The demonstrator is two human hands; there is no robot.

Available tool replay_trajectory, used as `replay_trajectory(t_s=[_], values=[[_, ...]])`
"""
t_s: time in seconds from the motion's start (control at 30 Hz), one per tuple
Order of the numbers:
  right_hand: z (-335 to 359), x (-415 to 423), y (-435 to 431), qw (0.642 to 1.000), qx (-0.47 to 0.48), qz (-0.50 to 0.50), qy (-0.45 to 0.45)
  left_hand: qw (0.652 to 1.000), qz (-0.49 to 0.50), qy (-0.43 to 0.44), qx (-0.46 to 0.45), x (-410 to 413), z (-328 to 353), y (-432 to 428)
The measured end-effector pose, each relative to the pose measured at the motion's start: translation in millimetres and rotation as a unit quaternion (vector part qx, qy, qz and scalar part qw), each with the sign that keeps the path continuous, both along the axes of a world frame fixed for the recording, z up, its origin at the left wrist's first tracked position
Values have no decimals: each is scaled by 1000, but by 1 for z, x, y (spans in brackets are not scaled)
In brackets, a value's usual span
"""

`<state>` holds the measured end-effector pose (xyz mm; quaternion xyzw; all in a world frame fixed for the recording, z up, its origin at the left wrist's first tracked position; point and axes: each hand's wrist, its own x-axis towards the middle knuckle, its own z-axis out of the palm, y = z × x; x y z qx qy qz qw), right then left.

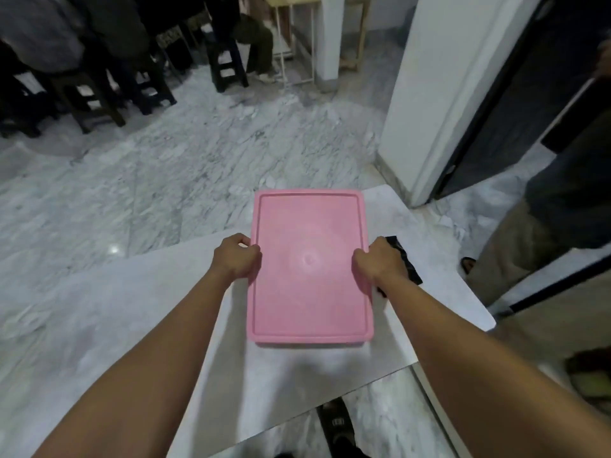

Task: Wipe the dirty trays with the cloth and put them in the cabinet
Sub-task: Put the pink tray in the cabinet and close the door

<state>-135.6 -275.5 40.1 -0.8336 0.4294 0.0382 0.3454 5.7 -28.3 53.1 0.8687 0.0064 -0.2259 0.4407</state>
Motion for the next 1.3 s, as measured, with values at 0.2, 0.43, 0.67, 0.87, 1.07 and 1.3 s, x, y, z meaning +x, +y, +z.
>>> replay_trajectory(t_s=[0.2, 0.43, 0.67, 0.87, 1.07, 1.3], values=[[32, -157, -14, 983, -66, -146, -89, 973, -222, -10, -68, -66, 68, -61], [71, -406, 20, 922, -135, -341, -123, 876, -472, 12, -98, -230, 117, -150], [109, -651, 96, 823, -164, -534, -102, 730, -673, -9, -120, -467, 147, -207], [138, -818, 147, 767, -202, -603, -90, 627, -762, -52, -155, -650, 173, -215], [195, -968, 150, 731, -247, -628, -99, 605, -772, 47, -190, -806, 223, -225], [267, -1070, 96, 679, -272, -661, -168, 648, -716, 75, -248, -918, 270, -277]])
